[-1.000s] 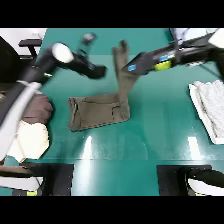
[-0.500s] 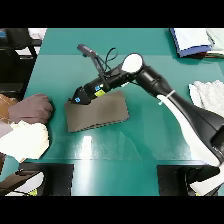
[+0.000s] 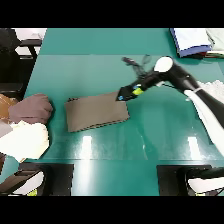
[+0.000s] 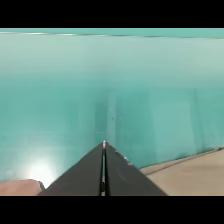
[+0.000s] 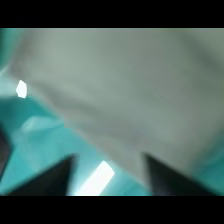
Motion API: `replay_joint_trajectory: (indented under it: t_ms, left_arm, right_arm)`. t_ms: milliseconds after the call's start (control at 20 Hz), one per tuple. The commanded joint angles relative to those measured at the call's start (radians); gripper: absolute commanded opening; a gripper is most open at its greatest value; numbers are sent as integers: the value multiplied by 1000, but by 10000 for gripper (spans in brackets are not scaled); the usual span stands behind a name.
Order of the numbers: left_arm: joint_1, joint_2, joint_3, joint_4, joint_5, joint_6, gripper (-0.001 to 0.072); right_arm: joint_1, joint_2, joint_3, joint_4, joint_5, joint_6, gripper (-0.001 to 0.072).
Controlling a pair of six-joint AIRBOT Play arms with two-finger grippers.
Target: Fold the shirts.
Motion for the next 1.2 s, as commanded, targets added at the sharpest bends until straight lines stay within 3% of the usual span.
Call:
replay_joint_trajectory:
  t_ms: [0,150,300,450,550,650,700,900,1150]
  left_arm:
    - [2,2,-7,-42,1,1,28]
    - [2,2,-21,-61,24,1,28]
    - [2,1,-23,-69,24,1,28]
    - [2,1,-23,-71,19,1,28]
    - [2,1,-23,-93,14,1,28]
    - [1,1,-23,-133,5,2,27]
    - [-13,1,-23,-134,1,11,27]
    - [-126,1,-23,-132,-2,39,27]
    - [-246,1,-23,-132,8,45,27]
  right_arm:
    - [-146,51,-211,26,-117,48,628]
    - [-148,-16,-236,93,-138,43,624]
    - [-72,-122,-155,102,-138,43,620]
    - [12,-246,-37,224,-114,32,596]
    - [61,-309,39,248,-111,21,394]
    - [91,-340,99,245,-111,4,119]
    - [95,-341,116,238,-116,-2,47]
    - [6,-256,143,192,-128,0,18]
    - [-304,-44,138,11,-103,78,18]
